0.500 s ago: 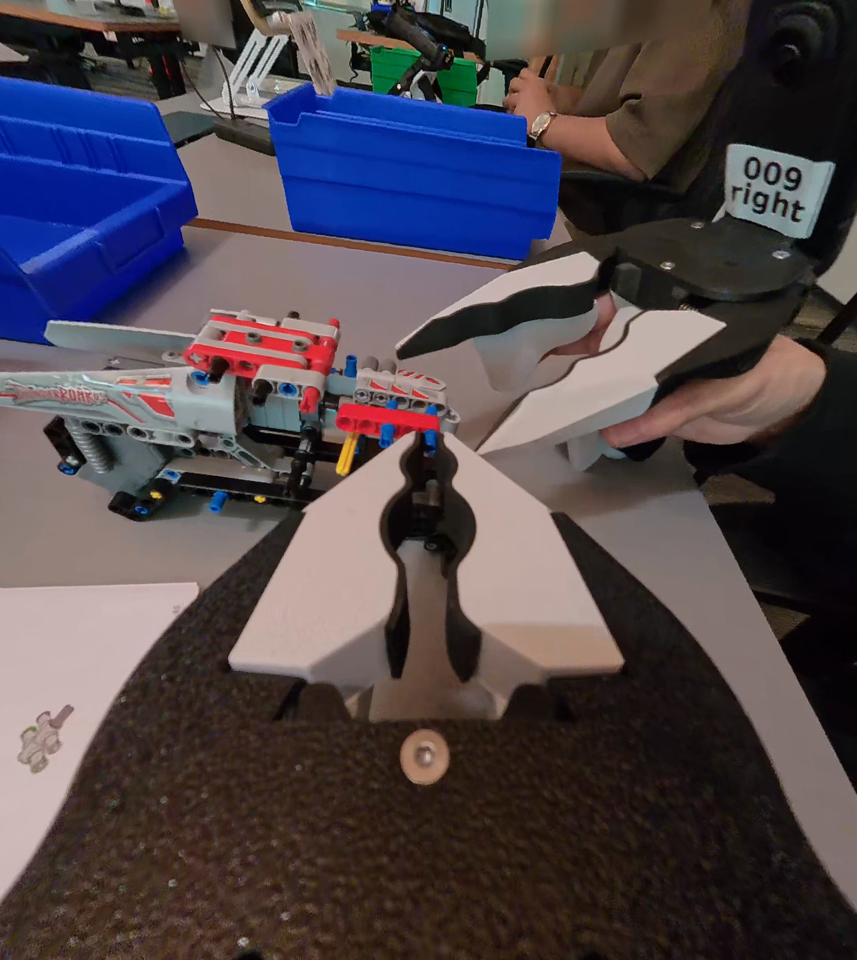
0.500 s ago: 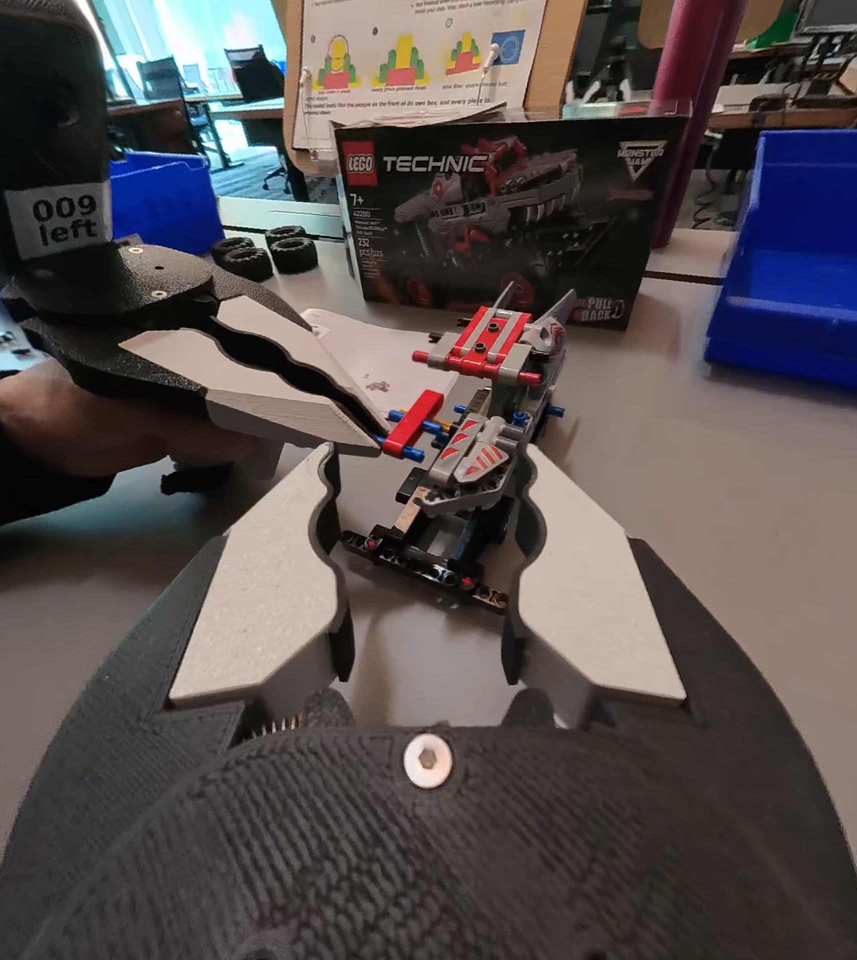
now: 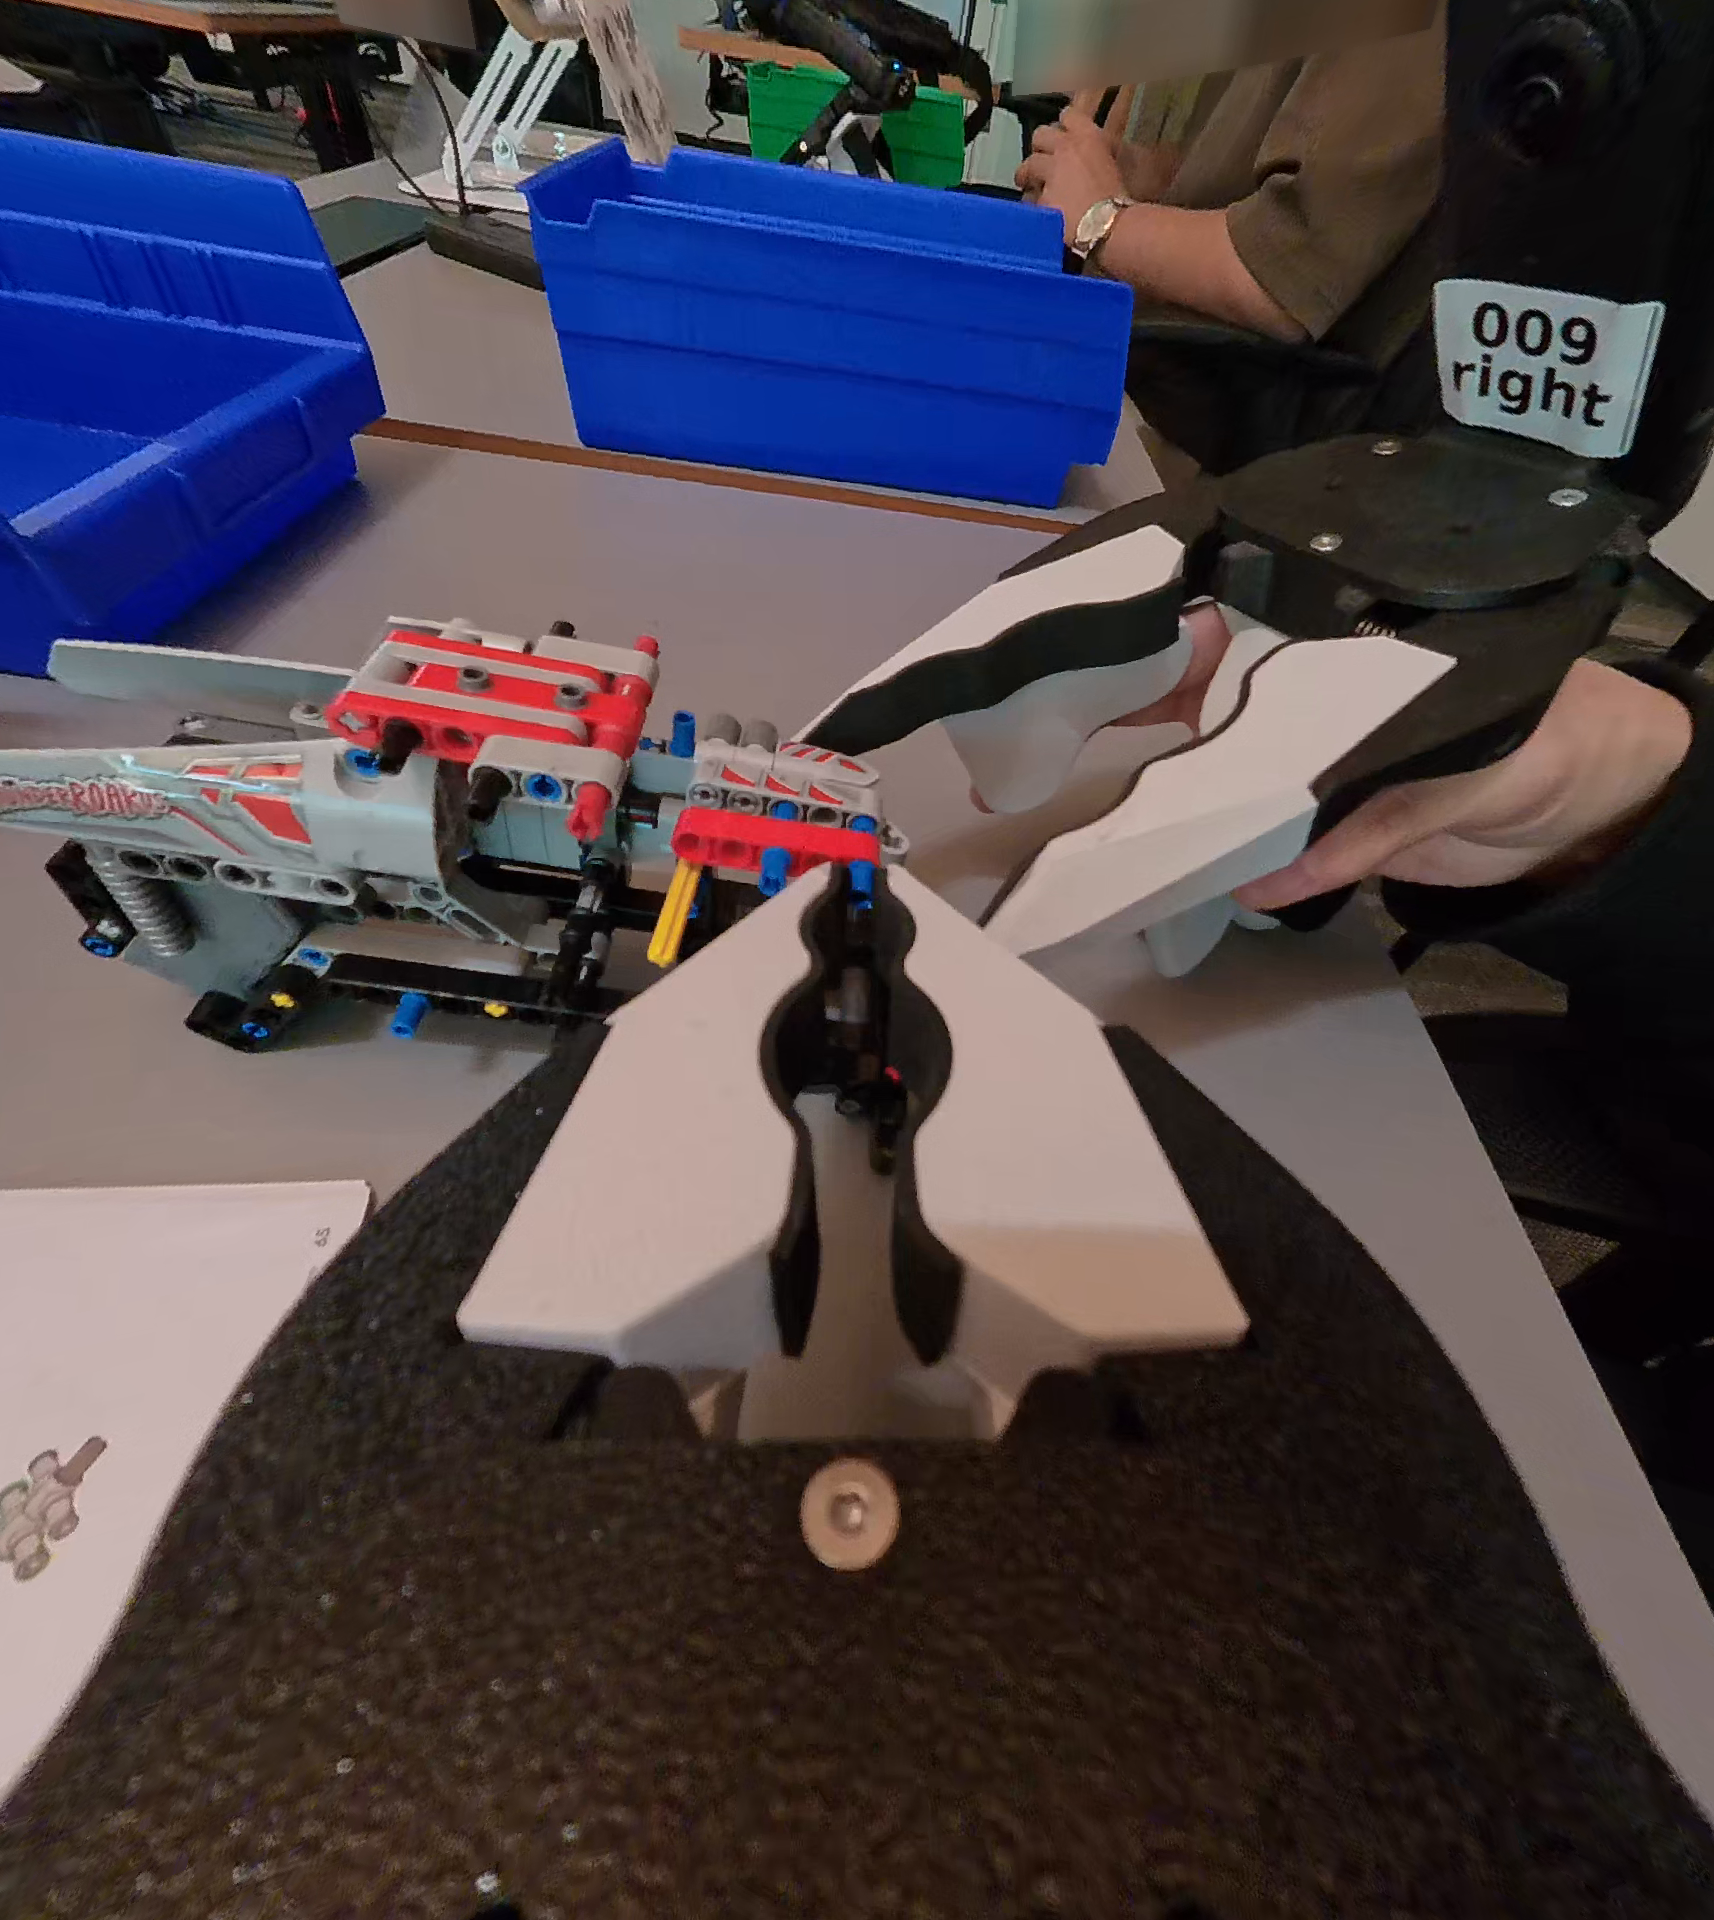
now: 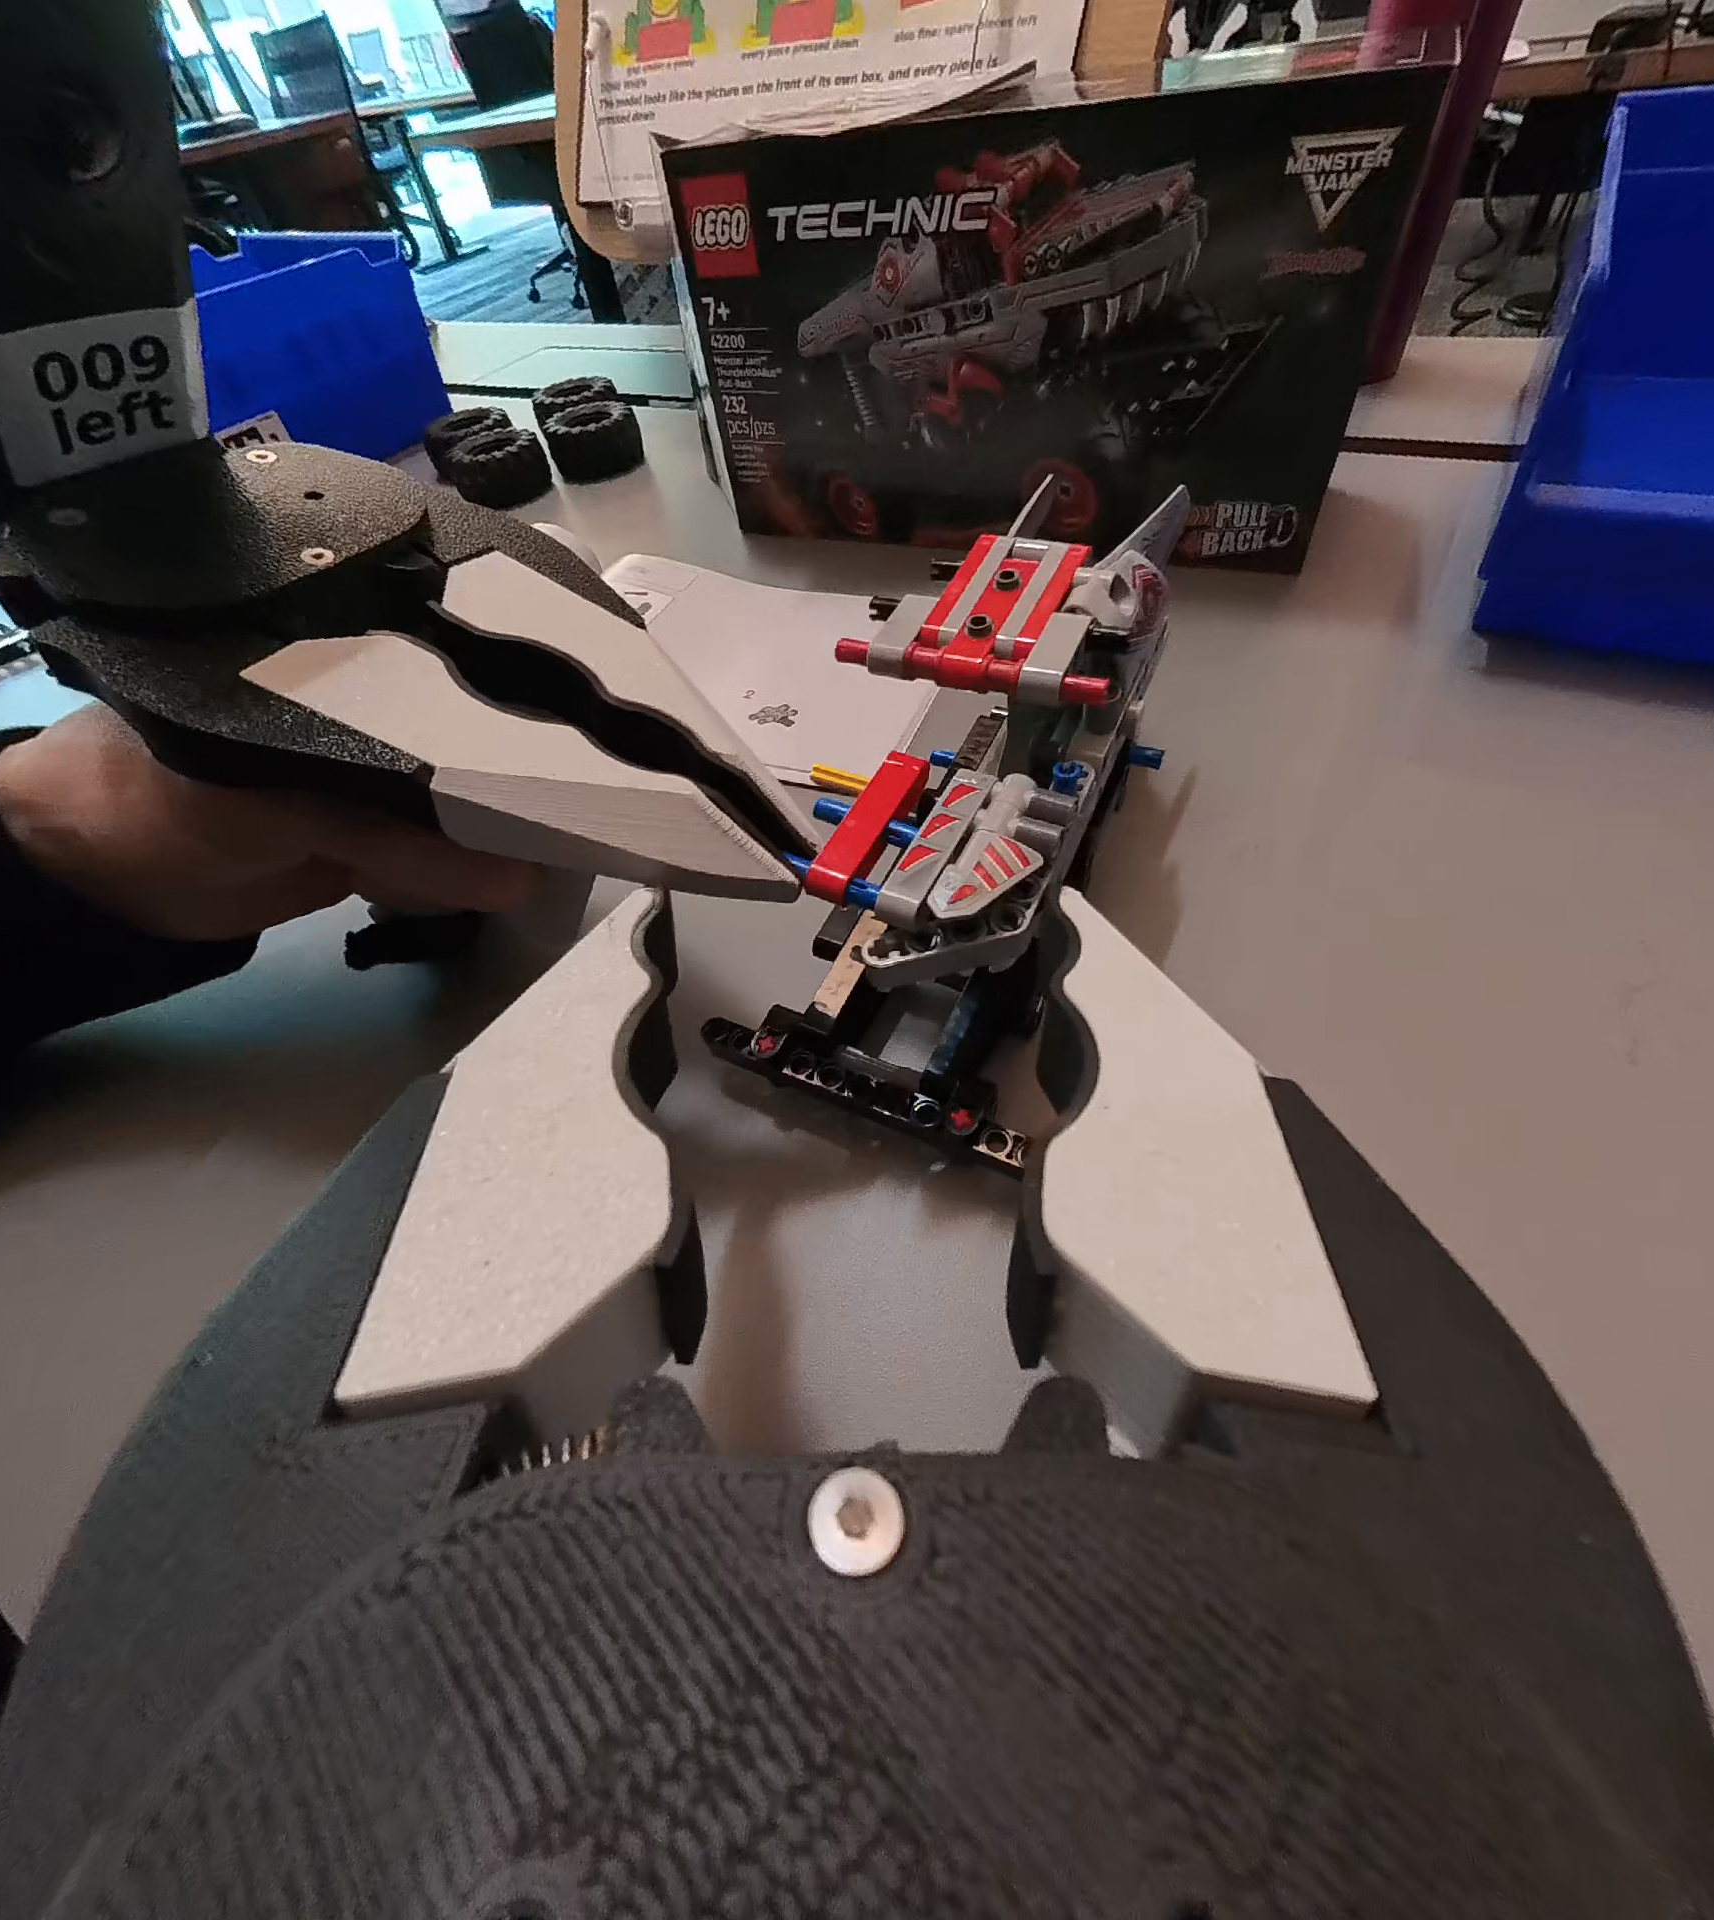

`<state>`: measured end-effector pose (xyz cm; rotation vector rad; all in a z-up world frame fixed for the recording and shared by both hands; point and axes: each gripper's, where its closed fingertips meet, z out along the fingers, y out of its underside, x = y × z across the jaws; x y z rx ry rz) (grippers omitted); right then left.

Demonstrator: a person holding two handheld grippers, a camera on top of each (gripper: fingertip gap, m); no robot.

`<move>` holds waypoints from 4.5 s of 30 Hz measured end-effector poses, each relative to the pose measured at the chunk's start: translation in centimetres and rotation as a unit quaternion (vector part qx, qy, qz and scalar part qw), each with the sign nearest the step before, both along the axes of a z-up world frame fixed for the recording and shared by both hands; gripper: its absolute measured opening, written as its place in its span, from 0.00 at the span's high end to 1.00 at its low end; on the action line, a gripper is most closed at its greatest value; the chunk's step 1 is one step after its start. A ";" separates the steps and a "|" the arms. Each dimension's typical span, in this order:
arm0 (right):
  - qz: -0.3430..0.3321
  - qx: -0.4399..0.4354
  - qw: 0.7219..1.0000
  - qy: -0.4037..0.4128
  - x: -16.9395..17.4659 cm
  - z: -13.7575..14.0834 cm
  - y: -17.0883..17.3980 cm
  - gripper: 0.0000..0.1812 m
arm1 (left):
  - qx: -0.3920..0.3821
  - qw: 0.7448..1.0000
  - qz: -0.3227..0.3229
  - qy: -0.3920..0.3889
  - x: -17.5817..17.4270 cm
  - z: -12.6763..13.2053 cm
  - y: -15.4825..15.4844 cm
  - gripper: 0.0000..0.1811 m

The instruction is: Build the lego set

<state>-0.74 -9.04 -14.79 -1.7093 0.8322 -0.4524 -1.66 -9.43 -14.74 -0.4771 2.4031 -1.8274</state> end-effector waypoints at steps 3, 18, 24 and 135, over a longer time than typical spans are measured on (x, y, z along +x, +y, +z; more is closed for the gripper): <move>0.001 0.004 1.000 0.001 0.0 0.0 0.0 0.62 | -0.003 1.000 -0.001 0.004 0.0 0.0 0.0 0.99; -0.010 -0.034 0.999 -0.017 0.4 -0.3 -0.5 0.71 | -0.010 1.000 -0.013 0.017 0.0 0.1 0.0 0.99; 0.002 -0.008 1.000 -0.008 0.3 0.2 -1.6 0.82 | -0.009 1.000 -0.014 0.009 -0.1 0.2 -0.1 0.99; 0.024 0.293 0.928 0.227 2.5 -0.1 -1.7 0.89 | -0.072 0.977 0.005 0.203 0.4 -0.6 0.0 0.99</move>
